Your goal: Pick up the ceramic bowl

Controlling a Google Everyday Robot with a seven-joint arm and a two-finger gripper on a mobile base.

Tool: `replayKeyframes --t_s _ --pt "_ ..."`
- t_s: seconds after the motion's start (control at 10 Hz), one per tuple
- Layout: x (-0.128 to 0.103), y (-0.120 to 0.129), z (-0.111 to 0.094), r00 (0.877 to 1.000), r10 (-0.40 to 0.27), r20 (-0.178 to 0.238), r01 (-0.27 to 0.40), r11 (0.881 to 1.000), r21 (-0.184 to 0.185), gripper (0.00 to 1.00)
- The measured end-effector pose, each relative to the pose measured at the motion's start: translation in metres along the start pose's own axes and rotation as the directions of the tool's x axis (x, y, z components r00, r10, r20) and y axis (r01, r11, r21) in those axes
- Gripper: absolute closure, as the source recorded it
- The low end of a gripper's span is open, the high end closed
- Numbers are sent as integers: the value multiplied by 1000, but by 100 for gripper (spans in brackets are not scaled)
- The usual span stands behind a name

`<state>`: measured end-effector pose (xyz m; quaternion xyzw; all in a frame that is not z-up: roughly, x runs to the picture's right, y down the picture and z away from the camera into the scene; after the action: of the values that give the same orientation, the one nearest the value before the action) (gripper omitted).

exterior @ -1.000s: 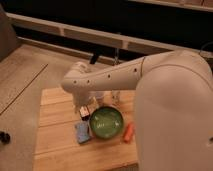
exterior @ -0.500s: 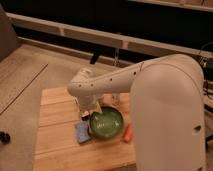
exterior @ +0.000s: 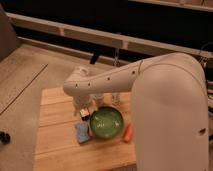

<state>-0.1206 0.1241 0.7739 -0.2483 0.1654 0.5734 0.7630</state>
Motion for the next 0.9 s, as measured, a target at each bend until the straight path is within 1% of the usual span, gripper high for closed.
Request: replayKeyframes --t_s 0.1,0.2,0.4,0.5,0.6,0.8,0.9 --pt "1 11 7 1000 -30 -5 30 999 -16 35" --pt "4 13 15 999 -41 -18 41 999 -17 35" --pt "15 8 36 997 -35 -64 34 999 -16 35" --pt "20 3 47 996 -24 -88 23 1000 -8 35" --pt "25 -6 58 993 -2 -116 3 1000 7 35" --pt "31 -18 74 987 31 -157 -26 999 33 35" --pt "35 -22 86 982 52 -183 -44 998 47 39"
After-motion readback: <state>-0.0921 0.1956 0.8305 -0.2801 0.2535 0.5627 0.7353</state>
